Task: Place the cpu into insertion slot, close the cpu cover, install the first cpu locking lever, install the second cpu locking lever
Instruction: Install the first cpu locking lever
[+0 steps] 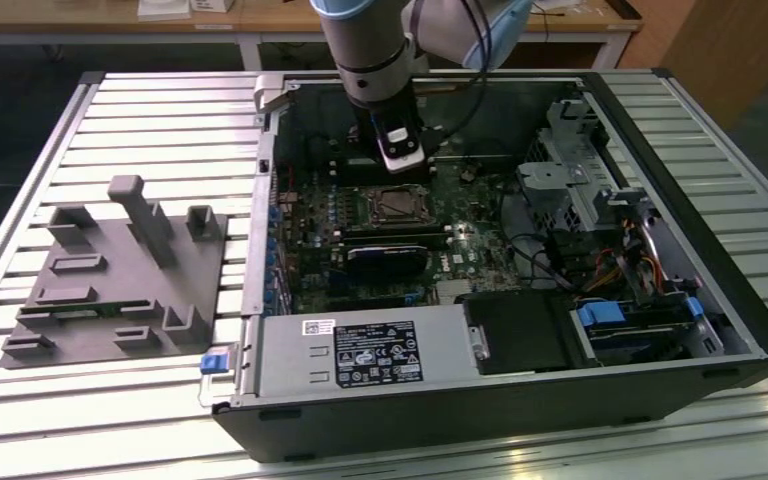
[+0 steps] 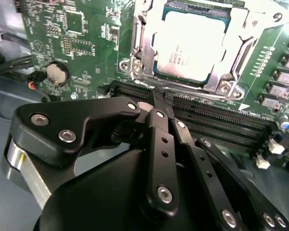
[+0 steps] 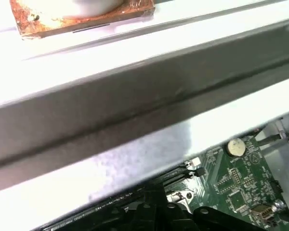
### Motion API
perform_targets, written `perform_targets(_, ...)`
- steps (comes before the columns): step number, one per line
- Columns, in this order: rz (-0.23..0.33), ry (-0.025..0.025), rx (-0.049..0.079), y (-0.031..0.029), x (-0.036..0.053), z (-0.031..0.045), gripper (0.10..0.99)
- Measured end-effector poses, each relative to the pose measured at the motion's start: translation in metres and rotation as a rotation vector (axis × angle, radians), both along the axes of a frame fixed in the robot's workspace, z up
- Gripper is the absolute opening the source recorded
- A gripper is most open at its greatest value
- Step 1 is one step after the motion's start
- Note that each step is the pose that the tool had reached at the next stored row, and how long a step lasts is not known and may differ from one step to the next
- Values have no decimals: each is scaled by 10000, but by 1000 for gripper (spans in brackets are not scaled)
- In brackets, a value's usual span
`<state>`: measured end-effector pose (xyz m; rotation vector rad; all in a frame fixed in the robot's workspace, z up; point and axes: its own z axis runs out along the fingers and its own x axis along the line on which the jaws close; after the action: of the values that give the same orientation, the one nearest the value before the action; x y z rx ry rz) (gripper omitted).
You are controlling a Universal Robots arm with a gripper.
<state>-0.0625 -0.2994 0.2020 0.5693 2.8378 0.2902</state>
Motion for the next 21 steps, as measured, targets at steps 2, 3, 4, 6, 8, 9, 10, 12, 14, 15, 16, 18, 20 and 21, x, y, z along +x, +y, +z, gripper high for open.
perform_targets(2,0,-1,1,0,0,46,106)
perform_targets(3,0,1,0,0,0,64,106)
perform_targets(4,-1,0,0,0,0,82,106)
perform_targets(6,0,0,0,0,0,118,106)
perform_targets(8,0,0,0,0,0,139,106)
perform_targets(9,0,-1,2,0,0,139,106)
perform_targets(10,0,-2,3,0,0,139,106)
perform_targets(12,0,-1,2,0,0,140,106)
perform_targets(14,1,0,-7,0,0,141,106)
perform_targets(15,1,11,-42,0,1,141,106)
perform_targets(16,0,33,-109,0,1,140,106)
perform_targets(18,1,109,-286,0,5,138,106)
perform_targets(20,2,215,-454,0,11,137,106)
perform_targets(21,2,275,-525,0,15,137,106)
